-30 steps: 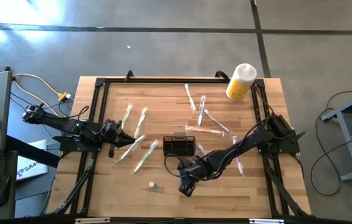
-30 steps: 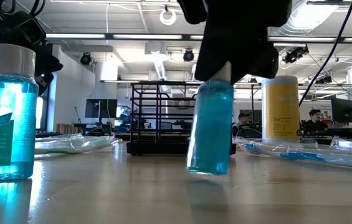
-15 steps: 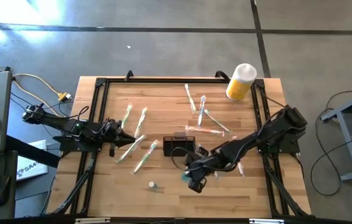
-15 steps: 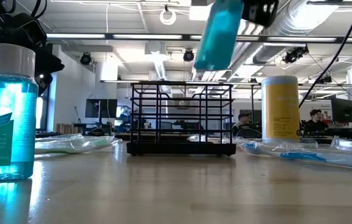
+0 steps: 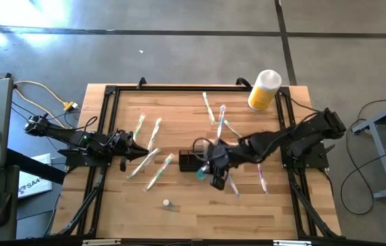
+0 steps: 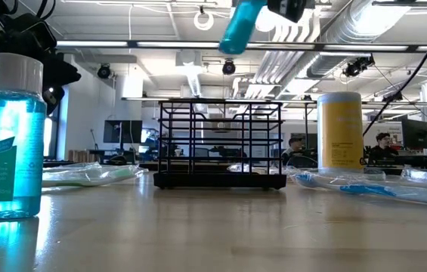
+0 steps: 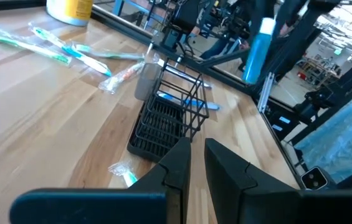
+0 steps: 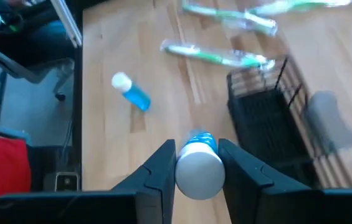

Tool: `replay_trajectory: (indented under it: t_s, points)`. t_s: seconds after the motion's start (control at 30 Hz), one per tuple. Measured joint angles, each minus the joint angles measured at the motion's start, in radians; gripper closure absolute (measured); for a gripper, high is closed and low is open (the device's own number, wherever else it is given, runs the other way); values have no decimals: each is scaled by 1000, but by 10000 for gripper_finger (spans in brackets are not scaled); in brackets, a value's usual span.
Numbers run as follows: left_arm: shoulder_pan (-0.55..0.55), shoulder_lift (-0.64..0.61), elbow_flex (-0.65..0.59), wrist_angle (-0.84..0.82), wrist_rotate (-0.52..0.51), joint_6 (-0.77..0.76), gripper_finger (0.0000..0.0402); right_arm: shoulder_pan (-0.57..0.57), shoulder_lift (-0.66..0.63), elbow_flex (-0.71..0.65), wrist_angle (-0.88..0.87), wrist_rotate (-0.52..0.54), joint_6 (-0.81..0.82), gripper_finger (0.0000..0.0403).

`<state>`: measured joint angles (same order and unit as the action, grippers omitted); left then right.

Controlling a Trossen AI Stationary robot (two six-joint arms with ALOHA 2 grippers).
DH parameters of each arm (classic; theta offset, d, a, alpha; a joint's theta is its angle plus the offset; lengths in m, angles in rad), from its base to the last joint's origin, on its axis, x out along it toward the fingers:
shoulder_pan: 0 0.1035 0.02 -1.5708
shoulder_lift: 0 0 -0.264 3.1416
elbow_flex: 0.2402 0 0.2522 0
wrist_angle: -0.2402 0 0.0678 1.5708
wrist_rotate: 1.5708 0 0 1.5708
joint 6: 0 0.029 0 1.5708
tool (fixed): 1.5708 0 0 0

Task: Pick & Place toothbrushing station
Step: Put the right mouthwash bottle into the wire organizer

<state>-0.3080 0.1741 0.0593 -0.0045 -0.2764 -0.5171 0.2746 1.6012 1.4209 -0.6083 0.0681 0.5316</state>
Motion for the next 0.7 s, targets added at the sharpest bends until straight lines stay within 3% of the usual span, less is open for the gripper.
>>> replay_trajectory:
  t_s: [0.33,0.7]
  points:
    - [0,0,0,-4,0,16,355,-113,1,-1,-49,-26,-218,314]
    - [0,0,2,11,-57,151,355,-126,8,-1,-77,-22,-509,314]
